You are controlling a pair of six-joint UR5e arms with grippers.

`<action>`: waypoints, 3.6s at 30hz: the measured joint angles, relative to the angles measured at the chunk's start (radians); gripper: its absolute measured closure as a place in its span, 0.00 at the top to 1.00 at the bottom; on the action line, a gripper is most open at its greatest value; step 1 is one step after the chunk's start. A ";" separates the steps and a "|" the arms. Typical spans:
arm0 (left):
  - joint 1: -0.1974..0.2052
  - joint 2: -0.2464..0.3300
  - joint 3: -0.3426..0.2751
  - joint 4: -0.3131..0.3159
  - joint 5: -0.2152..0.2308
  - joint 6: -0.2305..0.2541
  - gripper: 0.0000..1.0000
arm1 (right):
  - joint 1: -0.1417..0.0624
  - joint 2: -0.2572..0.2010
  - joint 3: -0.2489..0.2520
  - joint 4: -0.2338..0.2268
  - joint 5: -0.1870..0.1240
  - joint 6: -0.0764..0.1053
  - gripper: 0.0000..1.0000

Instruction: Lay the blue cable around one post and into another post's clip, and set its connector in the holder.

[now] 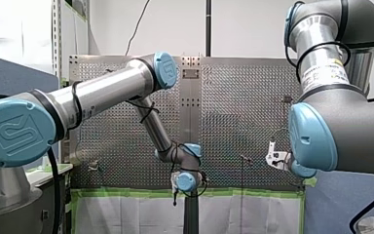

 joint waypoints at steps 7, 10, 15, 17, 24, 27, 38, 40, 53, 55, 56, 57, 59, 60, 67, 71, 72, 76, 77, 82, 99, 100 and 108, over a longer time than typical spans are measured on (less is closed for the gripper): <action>0.001 0.000 0.011 0.000 -0.009 0.002 0.96 | 0.000 0.000 0.000 0.000 0.000 0.000 0.00; 0.001 0.000 0.012 0.001 -0.013 0.007 0.73 | 0.000 0.000 0.000 0.000 0.000 0.000 0.00; 0.002 0.000 0.012 0.000 -0.034 0.017 0.41 | 0.000 0.000 0.000 0.000 0.001 0.000 0.00; 0.002 0.000 0.012 -0.001 -0.038 0.019 0.34 | 0.000 0.000 0.000 0.000 0.002 0.000 0.00; 0.002 0.000 0.012 -0.001 -0.041 0.022 0.14 | 0.000 0.000 0.000 0.000 0.002 0.000 0.00; 0.002 0.000 0.012 -0.001 -0.040 0.022 0.14 | 0.000 0.000 0.000 0.000 0.002 0.000 0.00; 0.004 0.000 0.013 -0.002 -0.039 0.025 0.16 | 0.000 0.000 0.000 0.001 0.003 -0.002 0.00; 0.004 0.000 0.016 -0.002 -0.038 0.027 0.24 | 0.000 0.000 0.000 0.001 0.003 -0.002 0.00; 0.006 0.000 0.028 -0.016 -0.020 0.047 0.28 | 0.000 0.000 0.000 0.001 0.005 -0.003 0.00; 0.007 0.000 0.028 -0.015 -0.020 0.051 0.28 | 0.000 0.000 0.000 0.001 0.005 -0.003 0.00; 0.007 0.000 0.028 -0.015 -0.020 0.054 0.28 | 0.000 0.000 0.000 0.002 0.005 -0.003 0.00; 0.008 0.000 0.028 -0.014 -0.020 0.057 0.28 | 0.000 0.000 -0.001 0.002 0.005 -0.003 0.00; 0.008 0.000 0.029 -0.013 -0.020 0.065 0.25 | 0.000 0.000 -0.001 0.002 0.005 -0.003 0.00; 0.008 0.000 0.029 -0.012 -0.020 0.072 0.22 | 0.000 0.000 -0.001 0.002 0.005 -0.003 0.00; 0.009 0.000 0.037 -0.011 -0.017 0.109 0.04 | 0.000 -0.001 0.000 0.003 0.005 -0.003 0.00; 0.009 0.000 0.038 -0.011 -0.016 0.121 0.01 | 0.000 -0.001 0.000 0.003 0.005 -0.003 0.00; 0.009 0.000 0.038 -0.011 -0.016 0.123 0.01 | 0.000 -0.001 0.000 0.003 0.005 -0.003 0.00; 0.009 0.000 0.038 -0.009 -0.016 0.126 0.01 | 0.000 -0.001 0.000 0.004 0.005 -0.003 0.00; 0.009 0.000 0.038 -0.008 -0.017 0.126 0.01 | 0.000 -0.001 0.000 0.004 0.005 -0.003 0.00; 0.000 0.000 0.038 -0.006 -0.026 0.128 0.01 | -0.002 -0.001 0.000 0.004 0.005 -0.003 0.00; -0.062 0.051 -0.002 0.014 -0.025 0.137 0.01 | -0.047 -0.002 -0.027 0.033 0.005 0.004 0.00; -0.063 0.059 -0.010 0.019 -0.024 0.137 0.01 | -0.051 -0.002 -0.030 0.036 0.005 0.005 0.00; -0.080 0.127 -0.043 0.024 -0.014 0.137 0.01 | -0.077 -0.001 -0.085 0.093 0.004 0.005 0.00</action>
